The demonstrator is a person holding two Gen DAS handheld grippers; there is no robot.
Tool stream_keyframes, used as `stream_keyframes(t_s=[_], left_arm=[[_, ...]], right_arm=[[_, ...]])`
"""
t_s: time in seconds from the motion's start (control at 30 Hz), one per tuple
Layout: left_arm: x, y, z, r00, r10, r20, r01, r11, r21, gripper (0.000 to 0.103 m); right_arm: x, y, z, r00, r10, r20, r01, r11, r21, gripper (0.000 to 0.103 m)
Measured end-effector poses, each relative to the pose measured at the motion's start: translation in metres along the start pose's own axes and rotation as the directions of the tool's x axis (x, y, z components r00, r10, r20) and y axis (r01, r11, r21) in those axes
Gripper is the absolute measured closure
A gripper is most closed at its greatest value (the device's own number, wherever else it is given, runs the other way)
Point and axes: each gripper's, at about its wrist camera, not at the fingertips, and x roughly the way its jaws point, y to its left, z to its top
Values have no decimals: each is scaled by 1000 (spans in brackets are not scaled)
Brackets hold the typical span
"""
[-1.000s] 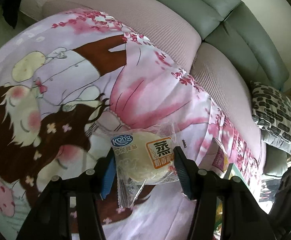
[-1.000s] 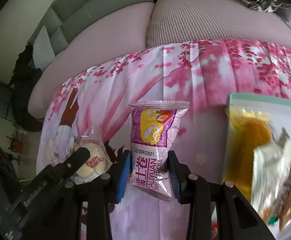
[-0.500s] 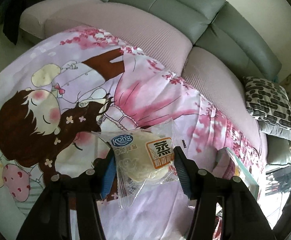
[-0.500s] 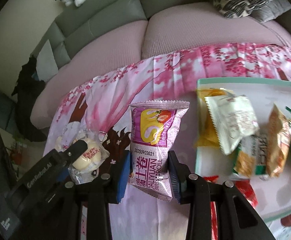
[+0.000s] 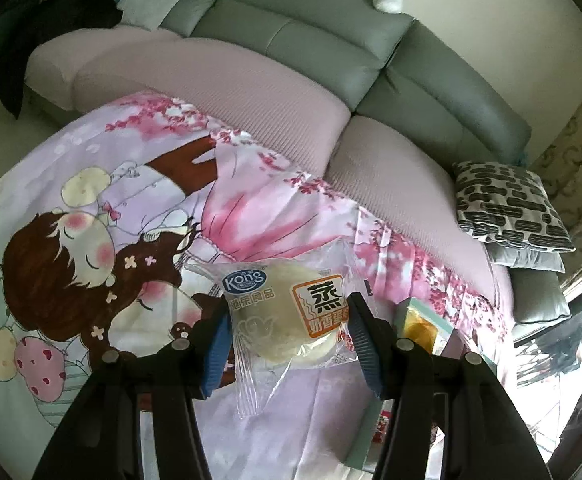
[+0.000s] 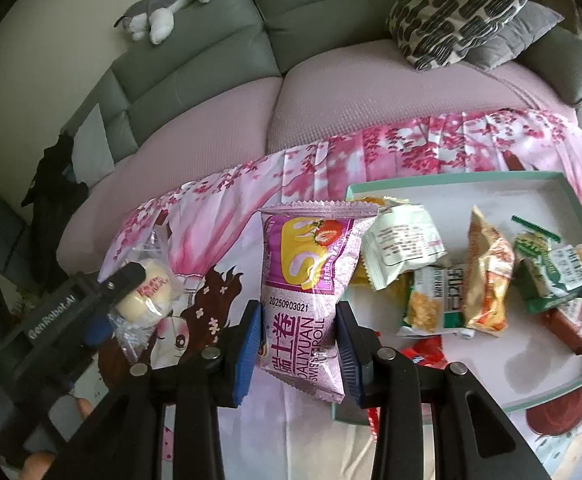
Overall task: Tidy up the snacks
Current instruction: 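Carry the swiss roll bag and steamed bun over the tray with both tools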
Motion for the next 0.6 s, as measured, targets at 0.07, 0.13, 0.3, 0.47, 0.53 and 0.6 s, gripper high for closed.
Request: stream_keyframes(t_s=[0.07,0.13,0.3,0.47,0.53,0.6], left_arm=[[-3,-4,0,1000,-9,7,9,1000,12,46],[-6,-10,0,1000,-15,15,15,999,30,46],[-11,-23,-2,999,-43,18,42,997,61,46],[-19,-40,-5,996,-80,34,76,991,109,46],[-23,-50,-8,995,-90,42,84,987,139,46],[-26,-61,-11,994,-98,50,88,981,170,46]], right_arm=[[-4,-2,0,1000,-1,11,1,1000,-1,64],[-8,-3,0,1000,0,20,0,1000,-3,64],[-19,-9,2,999,-13,49,14,1000,-7,64],[-33,-26,6,996,-34,85,32,999,20,64],[-40,-35,8,993,-53,105,50,998,37,64],[-49,-46,9,988,-89,128,83,995,55,64]])
